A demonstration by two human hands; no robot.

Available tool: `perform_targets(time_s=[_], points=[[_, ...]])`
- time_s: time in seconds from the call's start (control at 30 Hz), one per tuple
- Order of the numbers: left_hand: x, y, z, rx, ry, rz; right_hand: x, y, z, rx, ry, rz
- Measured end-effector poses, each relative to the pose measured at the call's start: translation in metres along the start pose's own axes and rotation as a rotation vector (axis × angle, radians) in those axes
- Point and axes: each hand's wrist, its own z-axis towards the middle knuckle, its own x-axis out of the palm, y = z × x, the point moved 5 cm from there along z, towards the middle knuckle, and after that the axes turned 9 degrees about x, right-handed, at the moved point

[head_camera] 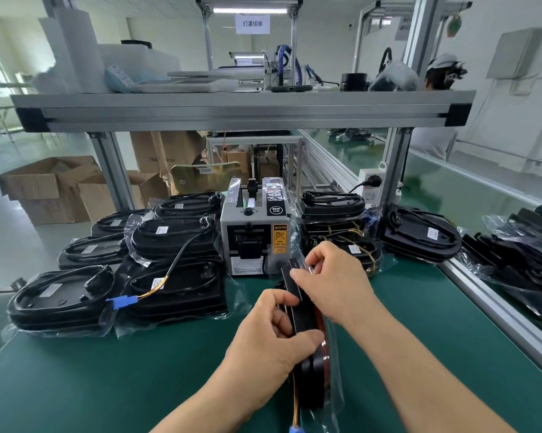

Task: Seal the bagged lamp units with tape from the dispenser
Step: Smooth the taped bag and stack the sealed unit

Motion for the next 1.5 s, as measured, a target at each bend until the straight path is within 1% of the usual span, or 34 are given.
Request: perform_targets(time_s=[0.03,0.07,0.13,0.2,0.23,0.3,0.43,0.53,0.63,0.67,0.73,0.77,0.83,0.87,0.9,0.93,1.0,1.07,1.1,1.13,1.17,1.27,1.37,1.5], points=[[-0.003,0.000,0.005,0.001,0.005,-0.033,0.002,0.000,0.002,0.000,-0.005,-0.006],[-0.009,0.001,0.012,-0.006,-0.039,-0.095,0.004,-0.001,0.004,0.004,-0.006,0.000],[-0.031,0.011,0.039,-0.072,-0.261,-0.258,0.007,-0.005,0.004,0.010,-0.017,0.029],[-0.055,0.027,0.071,-0.194,-0.492,-0.370,0.008,-0.008,0.001,-0.005,-0.045,0.047],[-0.064,0.032,0.087,-0.251,-0.562,-0.403,0.009,-0.009,0.000,-0.019,-0.059,0.049],[-0.071,0.038,0.114,-0.342,-0.600,-0.443,0.008,-0.009,-0.002,-0.048,-0.079,0.043],[-0.068,0.051,0.146,-0.492,-0.577,-0.508,0.009,-0.010,-0.004,-0.068,-0.095,0.045],[-0.063,0.055,0.154,-0.548,-0.614,-0.600,0.009,-0.011,-0.003,-0.073,-0.104,0.055],[-0.062,0.055,0.158,-0.539,-0.694,-0.668,0.010,-0.012,-0.002,-0.075,-0.102,0.077],[-0.061,0.055,0.160,-0.515,-0.710,-0.700,0.011,-0.012,-0.002,-0.073,-0.099,0.082],[-0.059,0.053,0.161,-0.436,-0.711,-0.706,0.012,-0.013,-0.002,-0.063,-0.087,0.095],[-0.057,0.052,0.158,-0.408,-0.736,-0.693,0.012,-0.014,-0.003,-0.060,-0.082,0.105],[-0.057,0.049,0.145,-0.379,-0.845,-0.689,0.012,-0.016,-0.004,-0.060,-0.080,0.132],[-0.058,0.045,0.139,-0.351,-0.826,-0.662,0.012,-0.017,-0.004,-0.060,-0.077,0.148],[-0.058,0.039,0.135,-0.317,-0.754,-0.630,0.013,-0.018,-0.004,-0.060,-0.069,0.159],[-0.058,0.033,0.131,-0.269,-0.643,-0.613,0.013,-0.019,-0.003,-0.058,-0.060,0.165],[-0.054,0.017,0.118,-0.193,-0.365,-0.624,0.015,-0.020,-0.002,-0.039,-0.027,0.169],[-0.044,0.003,0.100,-0.164,-0.092,-0.596,0.017,-0.020,0.000,-0.014,0.004,0.172],[-0.039,-0.002,0.093,-0.155,0.006,-0.549,0.017,-0.020,0.001,-0.006,0.007,0.172],[-0.034,-0.004,0.088,-0.145,0.063,-0.482,0.017,-0.020,0.001,-0.001,0.004,0.170],[-0.031,-0.006,0.087,-0.130,0.084,-0.397,0.016,-0.020,0.002,0.001,0.001,0.172],[-0.029,-0.009,0.092,-0.090,0.054,-0.165,0.015,-0.020,0.001,-0.002,0.000,0.182],[-0.031,-0.012,0.101,-0.076,0.071,-0.091,0.015,-0.020,0.001,-0.001,0.006,0.197],[-0.031,-0.012,0.106,-0.075,0.080,-0.057,0.015,-0.021,0.002,-0.002,0.011,0.206]])
